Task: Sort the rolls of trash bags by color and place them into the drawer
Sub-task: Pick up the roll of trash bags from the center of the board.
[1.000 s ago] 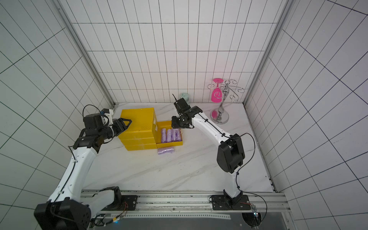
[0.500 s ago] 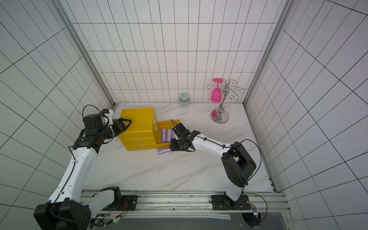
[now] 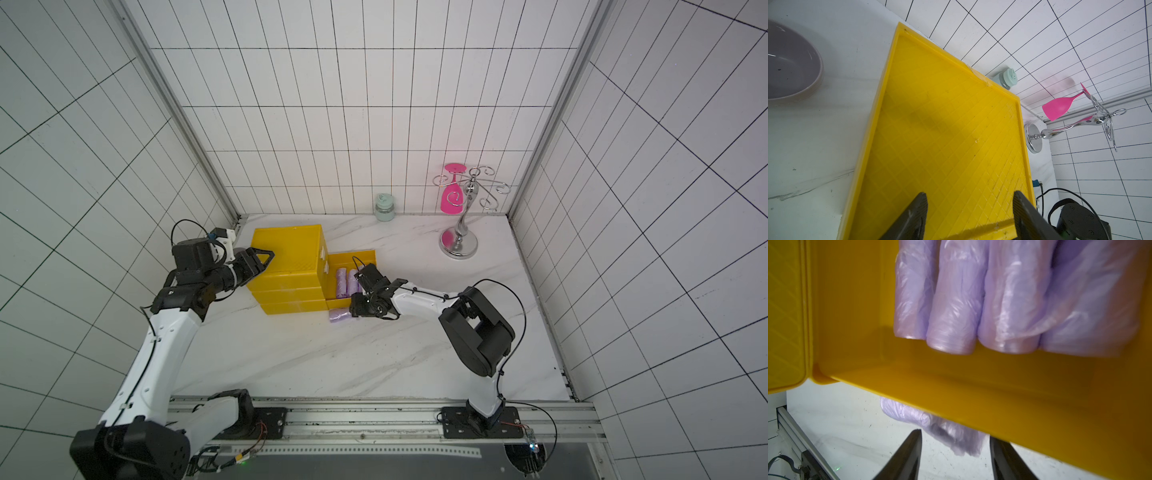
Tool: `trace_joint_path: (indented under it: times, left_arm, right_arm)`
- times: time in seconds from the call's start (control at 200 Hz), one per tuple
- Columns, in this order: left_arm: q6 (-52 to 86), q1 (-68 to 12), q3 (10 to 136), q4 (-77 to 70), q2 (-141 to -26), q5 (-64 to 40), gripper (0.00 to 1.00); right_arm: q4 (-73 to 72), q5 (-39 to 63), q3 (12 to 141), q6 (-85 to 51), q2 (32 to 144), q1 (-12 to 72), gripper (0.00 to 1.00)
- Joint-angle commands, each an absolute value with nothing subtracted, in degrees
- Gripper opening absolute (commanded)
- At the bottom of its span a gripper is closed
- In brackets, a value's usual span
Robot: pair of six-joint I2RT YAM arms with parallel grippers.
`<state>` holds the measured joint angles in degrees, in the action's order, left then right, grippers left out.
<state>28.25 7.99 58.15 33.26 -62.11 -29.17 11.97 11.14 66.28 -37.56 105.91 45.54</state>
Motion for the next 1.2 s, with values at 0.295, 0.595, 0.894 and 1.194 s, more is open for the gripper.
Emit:
trace_joint_path:
  times: [0.295,0.595,0.894,1.194]
  left_arm:
    - [28.08,8.09,57.66,35.51,-61.7,-28.92,0.65]
    - [28.21,8.13,57.3,35.5,-61.35,-28.94,0.65]
    - [28.11,8.11,57.31,35.56,-61.17,-28.65,0.65]
    - [28.26,8.11,57.39,35.49,-61.26,-28.67,0.65]
  right_arm:
    - [10.28,13.1,65.41,-37.52,105.62,50.27,0.56]
    - [10.53,15.95,65.55,-37.33,103.56,56.93,0.55]
    - [21.54,5.77,67.68,-33.35,99.99,59.6,0.49]
    - [22.0,6.0,74.38,-31.13,106.18,57.55,0.47]
